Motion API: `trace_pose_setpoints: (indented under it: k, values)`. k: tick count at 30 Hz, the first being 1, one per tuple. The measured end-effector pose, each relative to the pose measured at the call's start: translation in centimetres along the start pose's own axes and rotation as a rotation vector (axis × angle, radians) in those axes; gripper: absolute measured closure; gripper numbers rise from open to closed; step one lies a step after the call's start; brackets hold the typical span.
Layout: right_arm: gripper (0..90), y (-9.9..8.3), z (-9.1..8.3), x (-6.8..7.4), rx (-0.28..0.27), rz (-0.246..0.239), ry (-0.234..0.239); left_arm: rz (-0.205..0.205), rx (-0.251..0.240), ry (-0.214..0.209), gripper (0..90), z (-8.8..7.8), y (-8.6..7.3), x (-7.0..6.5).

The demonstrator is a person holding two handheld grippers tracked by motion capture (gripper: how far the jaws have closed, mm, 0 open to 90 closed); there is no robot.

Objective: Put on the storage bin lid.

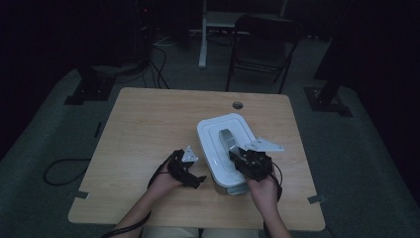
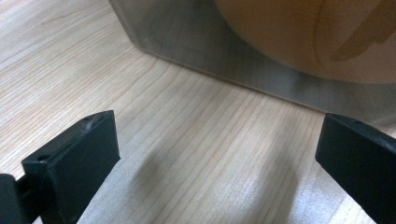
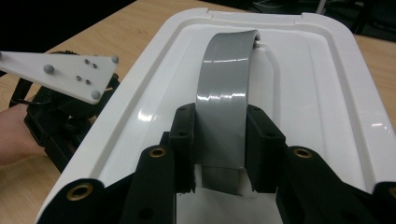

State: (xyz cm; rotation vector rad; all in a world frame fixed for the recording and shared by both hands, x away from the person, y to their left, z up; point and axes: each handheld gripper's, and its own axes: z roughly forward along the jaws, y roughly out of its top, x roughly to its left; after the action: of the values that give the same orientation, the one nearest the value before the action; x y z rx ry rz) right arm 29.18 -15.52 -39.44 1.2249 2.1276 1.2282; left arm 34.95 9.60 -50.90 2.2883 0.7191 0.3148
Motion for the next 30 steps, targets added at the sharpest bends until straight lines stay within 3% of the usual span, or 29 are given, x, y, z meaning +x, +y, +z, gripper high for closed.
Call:
trace_pose_setpoints:
  k: [5,10,16,17,23,24,27,30]
  values:
    - [67.7,-0.6,-0.1,-0.1,-0.006,0.026,-0.026,0.002,0.009,0.007,0.2,0.0,-0.3,0.0]
    - [67.7,-0.7,0.1,0.3,0.005,0.039,-0.021,-0.008,0.007,0.011,0.2,-0.1,-0.4,0.1]
    - [67.8,-0.8,0.5,0.7,0.004,0.033,-0.045,-0.018,0.003,0.011,0.2,-0.2,-0.4,0.1]
    - [67.8,-0.6,0.7,0.7,0.027,0.025,-0.049,-0.02,0.001,0.011,0.2,-0.1,-0.4,0.1]
    - [67.1,-0.5,0.7,0.1,0.037,0.039,-0.003,-0.021,-0.004,0.003,0.2,0.0,-0.4,0.0]
    - [54.1,-0.4,0.7,-0.4,0.04,0.061,0.033,-0.021,-0.003,0.001,0.2,0.0,-0.4,0.0]
    - [48.1,-0.4,0.0,-0.5,0.006,0.067,0.033,-0.023,-0.001,0.0,0.2,0.0,-0.4,0.1]
    - [44.5,-0.3,-0.5,-0.7,-0.007,0.048,0.003,-0.029,-0.002,0.0,0.2,0.0,-0.4,0.2]
